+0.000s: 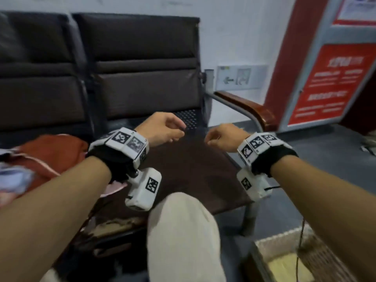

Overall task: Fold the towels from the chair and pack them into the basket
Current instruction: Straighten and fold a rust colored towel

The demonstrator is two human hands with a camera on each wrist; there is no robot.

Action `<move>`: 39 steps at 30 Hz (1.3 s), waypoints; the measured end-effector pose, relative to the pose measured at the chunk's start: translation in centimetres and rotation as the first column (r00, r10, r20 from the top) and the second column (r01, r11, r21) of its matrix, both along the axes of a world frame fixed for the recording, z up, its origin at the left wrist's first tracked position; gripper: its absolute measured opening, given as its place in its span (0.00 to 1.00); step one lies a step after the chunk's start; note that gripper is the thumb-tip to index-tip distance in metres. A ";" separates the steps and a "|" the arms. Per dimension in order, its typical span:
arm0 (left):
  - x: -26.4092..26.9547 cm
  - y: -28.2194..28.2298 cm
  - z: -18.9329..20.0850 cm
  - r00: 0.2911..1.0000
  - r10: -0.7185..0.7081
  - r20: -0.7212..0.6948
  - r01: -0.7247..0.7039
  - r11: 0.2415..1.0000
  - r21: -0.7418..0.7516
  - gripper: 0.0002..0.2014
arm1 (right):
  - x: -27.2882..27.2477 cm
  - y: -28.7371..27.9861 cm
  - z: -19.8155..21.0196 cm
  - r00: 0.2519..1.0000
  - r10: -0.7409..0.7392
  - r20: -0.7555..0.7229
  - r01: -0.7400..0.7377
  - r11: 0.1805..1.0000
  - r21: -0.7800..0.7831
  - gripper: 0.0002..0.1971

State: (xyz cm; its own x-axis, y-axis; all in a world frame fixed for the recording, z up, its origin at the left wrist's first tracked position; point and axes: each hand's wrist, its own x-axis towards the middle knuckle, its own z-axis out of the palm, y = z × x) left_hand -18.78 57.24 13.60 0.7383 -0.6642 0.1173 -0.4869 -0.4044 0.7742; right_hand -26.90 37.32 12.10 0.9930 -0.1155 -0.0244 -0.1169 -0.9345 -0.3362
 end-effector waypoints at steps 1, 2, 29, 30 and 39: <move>1.2 2.6 0.1 0.998 0.053 0.020 -0.053 0.999 0.007 0.06 | 2.1 1.9 0.8 0.999 0.044 0.022 -0.044 0.999 0.002 0.08; 2.2 5.1 -0.1 0.994 0.099 0.039 -0.100 0.995 0.021 0.06 | 4.0 3.9 1.4 0.996 0.085 0.038 -0.085 0.996 0.012 0.08; 11.8 31.9 -13.4 0.908 0.292 0.302 -0.416 0.727 0.546 0.17 | 21.7 34.3 -14.1 0.932 0.343 0.116 -0.362 0.882 0.302 0.05; 11.8 31.6 -13.2 0.890 0.322 0.324 -0.449 0.745 0.493 0.19 | 21.2 33.8 -13.4 0.922 0.341 0.184 -0.384 0.860 0.335 0.04; 10.3 25.2 -9.7 0.771 0.431 0.469 -0.469 0.882 -0.040 0.35 | 15.4 25.7 -5.0 0.860 0.023 0.510 -0.454 0.492 0.743 0.09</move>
